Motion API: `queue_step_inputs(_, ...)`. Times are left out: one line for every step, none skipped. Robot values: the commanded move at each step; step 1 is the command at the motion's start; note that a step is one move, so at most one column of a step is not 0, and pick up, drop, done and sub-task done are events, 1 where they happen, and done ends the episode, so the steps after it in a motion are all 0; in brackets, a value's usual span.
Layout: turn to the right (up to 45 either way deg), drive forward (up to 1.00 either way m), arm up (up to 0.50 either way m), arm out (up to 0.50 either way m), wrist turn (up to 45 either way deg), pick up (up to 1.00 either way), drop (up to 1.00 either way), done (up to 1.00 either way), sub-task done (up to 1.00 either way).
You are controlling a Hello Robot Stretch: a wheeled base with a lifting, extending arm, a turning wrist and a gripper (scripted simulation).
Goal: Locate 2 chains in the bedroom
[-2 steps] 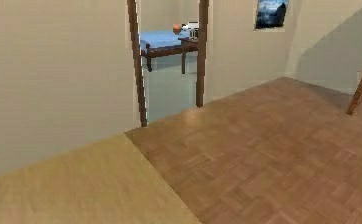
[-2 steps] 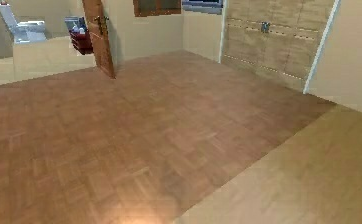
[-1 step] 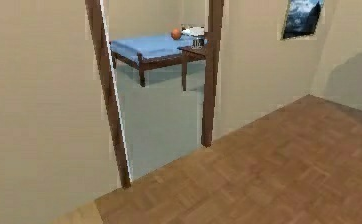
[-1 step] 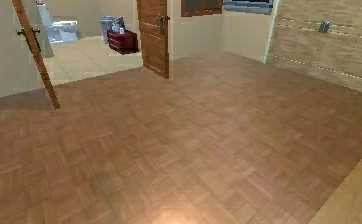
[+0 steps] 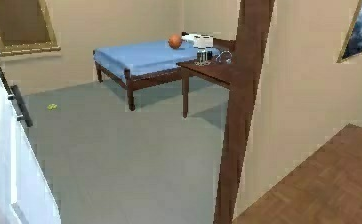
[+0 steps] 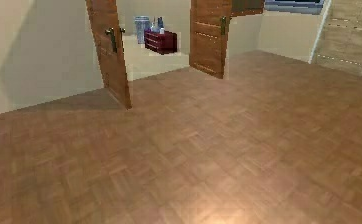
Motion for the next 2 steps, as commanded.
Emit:
queue_step_inputs(36.0, 0.00, 0.00, 0.00, 0.0, 0.00, 0.00, 0.00, 0.00)
queue_step_inputs(0.0, 0.05, 0.00, 0.00, 0.0, 0.00, 0.00, 0.00, 0.00)
